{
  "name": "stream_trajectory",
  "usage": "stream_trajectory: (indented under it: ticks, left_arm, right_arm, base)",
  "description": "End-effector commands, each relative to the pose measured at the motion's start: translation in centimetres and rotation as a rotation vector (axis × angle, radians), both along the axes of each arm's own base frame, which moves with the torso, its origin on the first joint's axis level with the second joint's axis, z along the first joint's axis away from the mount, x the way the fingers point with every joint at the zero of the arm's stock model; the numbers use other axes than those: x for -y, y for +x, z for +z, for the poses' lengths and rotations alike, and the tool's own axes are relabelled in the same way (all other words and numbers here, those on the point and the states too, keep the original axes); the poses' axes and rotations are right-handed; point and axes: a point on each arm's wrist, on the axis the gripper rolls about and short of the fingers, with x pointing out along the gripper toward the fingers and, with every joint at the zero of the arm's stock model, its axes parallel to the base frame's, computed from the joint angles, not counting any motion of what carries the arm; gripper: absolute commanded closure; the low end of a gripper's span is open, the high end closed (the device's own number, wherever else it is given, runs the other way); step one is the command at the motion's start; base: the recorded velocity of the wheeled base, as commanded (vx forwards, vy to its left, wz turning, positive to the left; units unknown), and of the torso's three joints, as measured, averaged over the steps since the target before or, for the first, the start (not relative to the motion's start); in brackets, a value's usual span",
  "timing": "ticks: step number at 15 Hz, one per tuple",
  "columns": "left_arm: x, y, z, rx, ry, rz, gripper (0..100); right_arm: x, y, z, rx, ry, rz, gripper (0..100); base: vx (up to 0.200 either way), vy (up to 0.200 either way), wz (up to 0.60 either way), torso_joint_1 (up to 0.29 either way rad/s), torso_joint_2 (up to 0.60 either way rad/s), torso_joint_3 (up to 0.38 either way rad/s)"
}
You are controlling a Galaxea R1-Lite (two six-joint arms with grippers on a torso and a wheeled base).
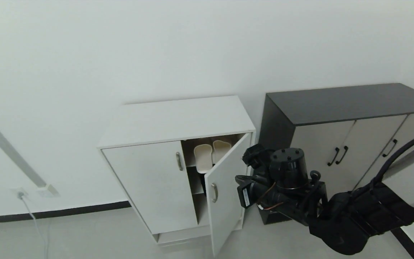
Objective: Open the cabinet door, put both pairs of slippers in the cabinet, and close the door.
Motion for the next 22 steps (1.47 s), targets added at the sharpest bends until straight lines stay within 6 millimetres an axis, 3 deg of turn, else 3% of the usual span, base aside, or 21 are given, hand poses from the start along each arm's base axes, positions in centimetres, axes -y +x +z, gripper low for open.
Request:
stream_trajectory:
  ticks: [1, 7, 11, 16, 19, 22]
  left_arm:
    - [0.0, 0.0, 0.0, -0.001, 0.0, 0.0, 100]
    - [0.0, 0.0, 0.0, -0.001, 0.0, 0.0, 100]
    - [0.0, 0.0, 0.0, -0.001, -0.002, 0.0, 100]
    - [0.0, 0.0, 0.0, -0.001, 0.001, 0.0, 100]
    - [0.0, 0.0, 0.0, -0.001, 0.0, 0.0, 100]
    - [0.0, 0.0, 0.0, -0.001, 0.0, 0.0, 100]
  right_arm:
    - [0.1, -0.2, 0.2, 0.0, 0.005, 0.011, 100]
    - [0.7, -0.1, 0.2, 0.03, 0.02, 0.002, 100]
    - [3.1, -1.6, 0.9, 0.045, -0.026, -0.005, 100]
    - [7.4, -6.4, -1.2, -0.038, -0.137, 0.012, 100]
    - [8.6, -7.6, -2.6, -0.065, -0.163, 0.012, 100]
    - [8.4, -7.4, -3.7, -0.088, -0.186, 0.013, 100]
  base:
    - [0.0, 0.0, 0.6, 0.007, 0.01, 0.002]
    - [0.0, 0.0, 0.1, 0.0, 0.0, 0.0]
    - [0.0, 0.0, 0.0, 0.0, 0.0, 0.0]
    - [0.08, 0.0, 0.0, 0.0, 0.0, 0.001]
    - [0.133, 0.0, 0.0, -0.005, -0.01, 0.006]
    - [0.0, 0.0, 0.0, 0.0, 0.0, 0.0]
